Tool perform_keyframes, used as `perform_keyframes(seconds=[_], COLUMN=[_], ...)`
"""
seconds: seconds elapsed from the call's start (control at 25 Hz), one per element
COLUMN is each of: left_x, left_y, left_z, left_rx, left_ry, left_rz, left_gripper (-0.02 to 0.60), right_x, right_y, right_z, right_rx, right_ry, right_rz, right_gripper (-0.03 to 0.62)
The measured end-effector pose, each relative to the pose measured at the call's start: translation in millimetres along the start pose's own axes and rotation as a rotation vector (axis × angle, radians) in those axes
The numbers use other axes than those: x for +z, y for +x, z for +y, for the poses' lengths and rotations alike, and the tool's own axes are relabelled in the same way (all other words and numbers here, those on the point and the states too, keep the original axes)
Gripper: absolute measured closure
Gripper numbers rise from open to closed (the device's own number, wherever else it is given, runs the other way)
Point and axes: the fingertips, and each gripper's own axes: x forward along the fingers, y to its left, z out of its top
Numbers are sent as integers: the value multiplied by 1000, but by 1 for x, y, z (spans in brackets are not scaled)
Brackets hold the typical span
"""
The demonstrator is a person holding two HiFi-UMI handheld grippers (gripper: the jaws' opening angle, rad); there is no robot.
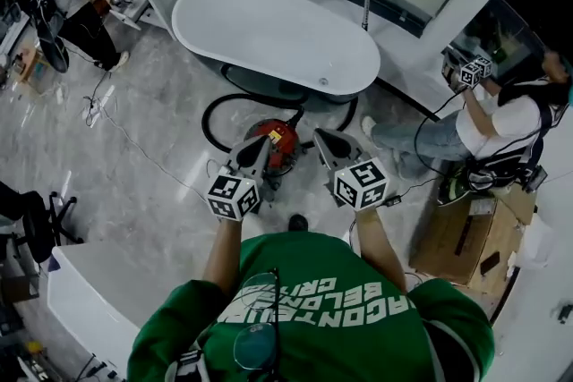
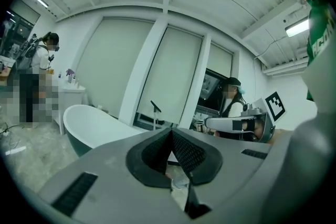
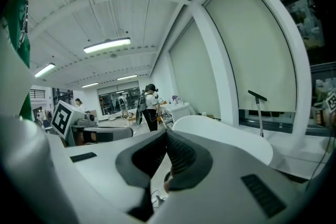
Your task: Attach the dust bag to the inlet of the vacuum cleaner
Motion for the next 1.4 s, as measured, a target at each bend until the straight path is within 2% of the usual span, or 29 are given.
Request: perform_keyframes(seconds=[0.2,0.4,1.2,1.4], left_x=[-9,-8,-23,-28], left_y=[-10,-17,-57,-63], left_z=[-9,-10,-5,-7], left_rx=[40,70,254,268], left_ry=[2,0,-45,-57], left_rz=[15,-8,-60,-58], left_gripper=[577,577,577,577], right_x=[-14,-24,-35,-36], right_y=[-10,-11,-13,-9], right_z=[2,4,20,19], right_rx=[10,34,145,140], right_ry=[12,10,-13,-9], right_rz=[18,39,63,70], right_gripper=[586,586,586,586])
